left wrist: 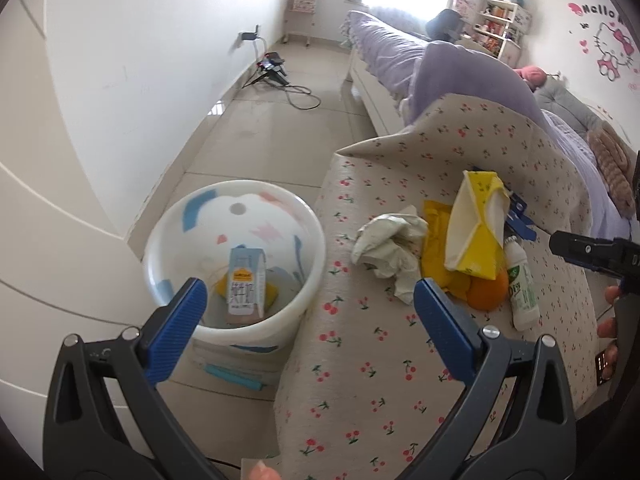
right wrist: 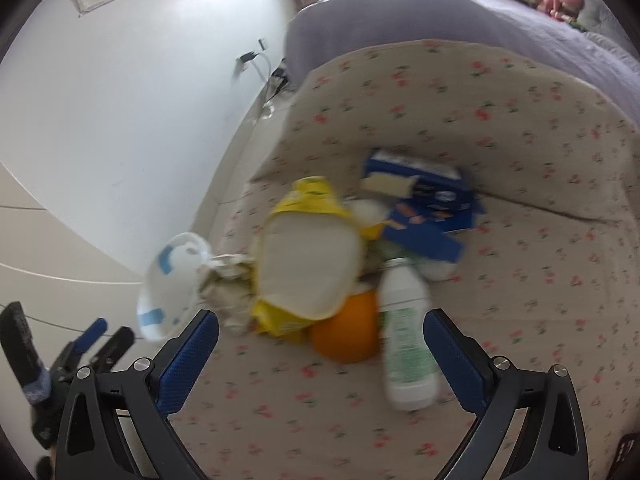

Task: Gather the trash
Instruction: 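Move both grippers back toward the remaining trash on the bench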

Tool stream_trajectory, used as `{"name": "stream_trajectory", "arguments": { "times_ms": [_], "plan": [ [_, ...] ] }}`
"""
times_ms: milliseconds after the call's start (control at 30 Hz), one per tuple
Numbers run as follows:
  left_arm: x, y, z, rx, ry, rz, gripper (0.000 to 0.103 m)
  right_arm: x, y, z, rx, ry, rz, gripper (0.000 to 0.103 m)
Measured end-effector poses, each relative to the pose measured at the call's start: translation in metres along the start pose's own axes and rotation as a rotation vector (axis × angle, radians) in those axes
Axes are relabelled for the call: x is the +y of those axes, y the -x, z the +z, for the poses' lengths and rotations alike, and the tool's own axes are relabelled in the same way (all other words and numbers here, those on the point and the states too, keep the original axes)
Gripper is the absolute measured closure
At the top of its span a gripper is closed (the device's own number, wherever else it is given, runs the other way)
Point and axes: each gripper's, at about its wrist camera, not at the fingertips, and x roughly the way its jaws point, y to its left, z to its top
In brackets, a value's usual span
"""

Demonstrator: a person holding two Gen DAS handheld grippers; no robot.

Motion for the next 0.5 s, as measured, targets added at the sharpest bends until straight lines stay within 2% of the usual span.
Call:
{"name": "stream_trajectory", "arguments": {
  "times_ms": [133,333,500],
  "plan": [
    [-0.01,-0.005,-0.003,-0.011,-0.034,-0.017,0.0,-0.017,0.003,-0.012,-0.067,0.056,-0.031,0.0],
    [-0.023,-0.011,-0.004,-0.062,-0.075,-0.059,0.0,-0.037,-0.015,-0.033,-0.008,0.094,-0.07,0.0],
    [-0.029,-0.025,-0.003,-0.063,-0.093,-0.115,0.0,-0.048,-0.026,-0.047,-0.039,0.116,-0.083,0.0]
  ]
}}
